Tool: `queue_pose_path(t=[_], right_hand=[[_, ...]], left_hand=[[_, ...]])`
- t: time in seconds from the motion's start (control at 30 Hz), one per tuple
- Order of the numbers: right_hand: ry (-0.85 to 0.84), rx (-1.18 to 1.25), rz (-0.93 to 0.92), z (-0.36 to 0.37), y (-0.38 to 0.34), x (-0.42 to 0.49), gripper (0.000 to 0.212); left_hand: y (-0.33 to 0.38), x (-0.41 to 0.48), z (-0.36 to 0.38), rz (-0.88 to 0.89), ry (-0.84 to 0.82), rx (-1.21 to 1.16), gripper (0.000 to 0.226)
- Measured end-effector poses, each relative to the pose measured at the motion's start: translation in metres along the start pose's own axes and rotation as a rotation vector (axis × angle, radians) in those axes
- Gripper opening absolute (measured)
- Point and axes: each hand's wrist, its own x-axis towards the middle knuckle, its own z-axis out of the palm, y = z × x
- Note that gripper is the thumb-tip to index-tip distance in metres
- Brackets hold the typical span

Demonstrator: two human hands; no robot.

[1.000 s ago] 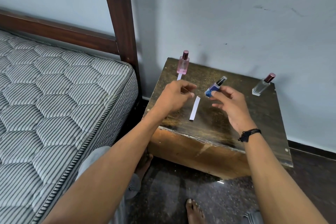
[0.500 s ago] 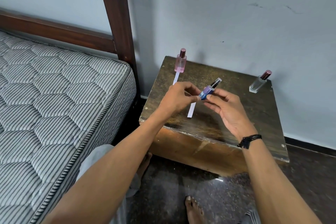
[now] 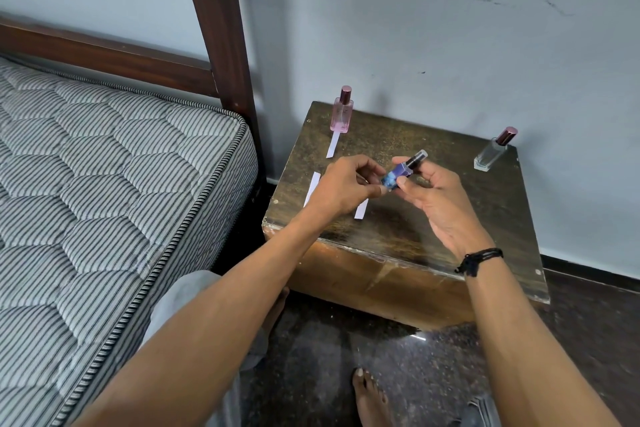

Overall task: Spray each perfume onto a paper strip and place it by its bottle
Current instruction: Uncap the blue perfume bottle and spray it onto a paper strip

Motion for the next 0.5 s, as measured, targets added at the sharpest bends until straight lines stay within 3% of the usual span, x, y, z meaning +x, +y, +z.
queue_pose_path(t=[0.3,0.5], right_hand=[[0.04,0.136,0.04,0.01,0.0,0.003,0.031],[0.03,0.054,0.088,0.01,0.0,0.004,0.037]], left_hand=[[-0.001,-0.003,0.004,-0.026,0.069,0.015,0.018],[-0.001,-0.002,0.004,-0.018,0.059,0.056,0.014]])
